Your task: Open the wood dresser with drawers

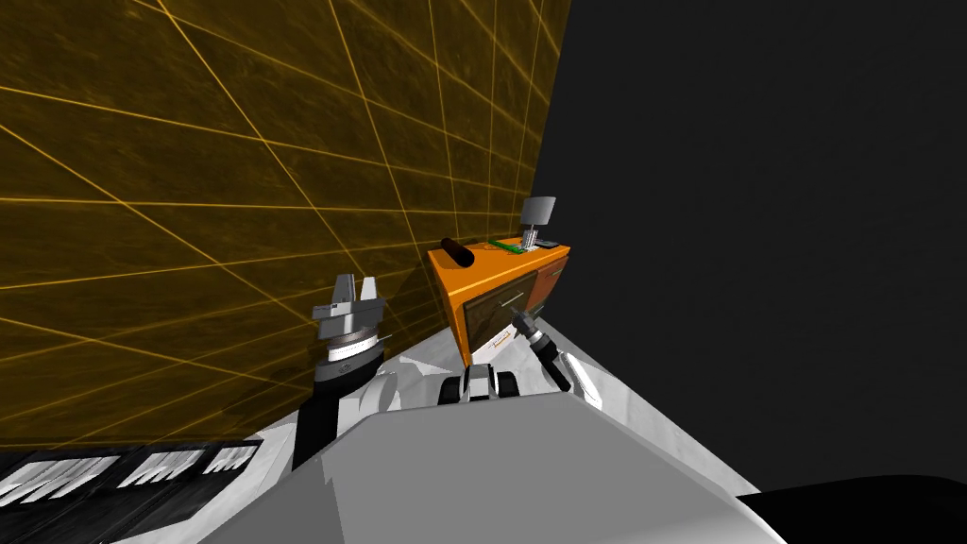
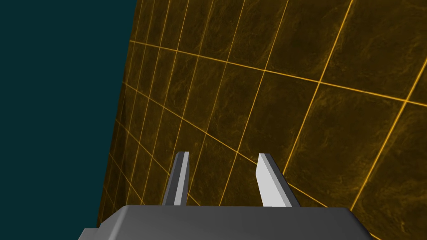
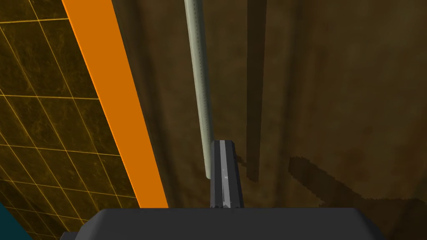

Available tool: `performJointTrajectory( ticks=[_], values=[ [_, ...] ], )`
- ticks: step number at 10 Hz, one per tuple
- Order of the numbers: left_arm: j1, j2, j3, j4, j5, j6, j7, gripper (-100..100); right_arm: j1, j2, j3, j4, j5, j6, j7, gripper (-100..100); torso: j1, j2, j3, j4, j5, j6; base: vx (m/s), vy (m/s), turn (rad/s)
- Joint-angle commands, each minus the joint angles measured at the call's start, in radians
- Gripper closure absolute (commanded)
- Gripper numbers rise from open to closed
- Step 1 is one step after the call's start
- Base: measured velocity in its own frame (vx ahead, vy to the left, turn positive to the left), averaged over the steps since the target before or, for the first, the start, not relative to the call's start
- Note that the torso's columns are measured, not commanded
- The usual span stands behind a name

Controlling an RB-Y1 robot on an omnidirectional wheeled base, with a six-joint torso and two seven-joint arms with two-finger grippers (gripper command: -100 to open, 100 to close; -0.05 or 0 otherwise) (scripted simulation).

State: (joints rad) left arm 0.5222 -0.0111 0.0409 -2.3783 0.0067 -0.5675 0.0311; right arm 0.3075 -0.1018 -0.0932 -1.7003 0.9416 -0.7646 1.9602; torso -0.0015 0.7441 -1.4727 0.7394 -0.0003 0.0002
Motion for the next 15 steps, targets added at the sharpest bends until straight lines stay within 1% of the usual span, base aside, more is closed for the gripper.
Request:
performJointTrajectory(
  ticks=[1, 2, 3, 5, 7, 10, 11, 12, 13, 14, 15],
  values=[
    [0.000, 0.000, 0.000, 0.000, 0.000, 0.000, 0.000, 0, 0.002, -0.020, -0.003, -0.016, -0.001, 0.004, -0.024, 100, -0.001, 0.001, 0.001, 0.001, 0.000, 0.000, -0.163, -0.100, -0.022],
    [0.000, 0.000, 0.000, 0.000, 0.000, 0.000, 0.000, 0, 0.001, -0.015, -0.002, -0.012, -0.001, 0.003, -0.017, 100, 0.000, -0.003, -0.001, 0.000, 0.000, 0.000, -0.073, -0.045, -0.003],
    [0.000, 0.000, 0.000, 0.000, 0.000, 0.000, 0.000, 0, 0.007, -0.020, -0.006, -0.028, 0.015, 0.001, 0.008, -100, 0.004, -0.011, -0.006, -0.003, 0.001, 0.000, 0.021, 0.016, 0.006],
    [0.000, 0.000, 0.000, 0.000, 0.000, 0.000, 0.000, 0, 0.014, -0.024, -0.011, -0.045, 0.033, 0.000, 0.039, -100, 0.007, -0.015, -0.009, -0.004, 0.002, 0.000, 0.091, 0.070, 0.005],
    [0.001, 0.000, 0.000, 0.000, 0.000, 0.000, 0.000, 0, 0.022, -0.029, -0.015, -0.065, 0.053, -0.002, 0.073, -100, 0.002, -0.008, -0.005, -0.002, 0.000, 0.000, 0.096, 0.072, 0.006],
    [0.000, 0.000, 0.000, 0.000, 0.000, 0.000, 0.000, 0, 0.034, -0.037, -0.023, -0.093, 0.082, -0.005, 0.122, -100, 0.001, -0.004, -0.002, -0.001, 0.000, 0.000, 0.068, 0.062, -0.004],
    [0.000, 0.000, 0.000, 0.000, 0.000, 0.000, 0.000, 0, 0.032, -0.035, -0.021, -0.087, 0.076, -0.005, 0.111, -100, 0.001, -0.005, -0.003, -0.001, 0.000, 0.000, -0.013, 0.011, -0.034],
    [0.000, 0.000, 0.000, 0.000, 0.000, 0.000, 0.000, 0, 0.023, -0.057, -0.026, -0.106, 0.081, 0.018, 0.083, -100, -0.001, -0.003, -0.001, -0.001, 0.000, 0.000, 0.005, 0.023, -0.006],
    [0.000, 0.000, 0.000, 0.000, 0.000, 0.000, 0.000, 0, 0.018, -0.067, -0.028, -0.114, 0.083, 0.028, 0.069, -100, 0.000, -0.004, -0.002, -0.001, 0.000, 0.000, 0.000, 0.020, -0.052],
    [0.000, 0.000, 0.000, 0.000, 0.000, 0.000, 0.000, 0, 0.026, -0.056, -0.022, -0.113, 0.085, 0.021, 0.082, -100, 0.001, -0.006, -0.003, -0.001, 0.000, 0.000, -0.007, 0.004, -0.016],
    [0.000, 0.000, 0.000, 0.000, 0.000, 0.000, 0.000, 0, 0.031, -0.038, -0.022, -0.091, 0.078, -0.002, 0.110, 100, 0.001, -0.006, -0.003, -0.001, 0.000, 0.000, 0.002, -0.011, 0.066]
  ],
)
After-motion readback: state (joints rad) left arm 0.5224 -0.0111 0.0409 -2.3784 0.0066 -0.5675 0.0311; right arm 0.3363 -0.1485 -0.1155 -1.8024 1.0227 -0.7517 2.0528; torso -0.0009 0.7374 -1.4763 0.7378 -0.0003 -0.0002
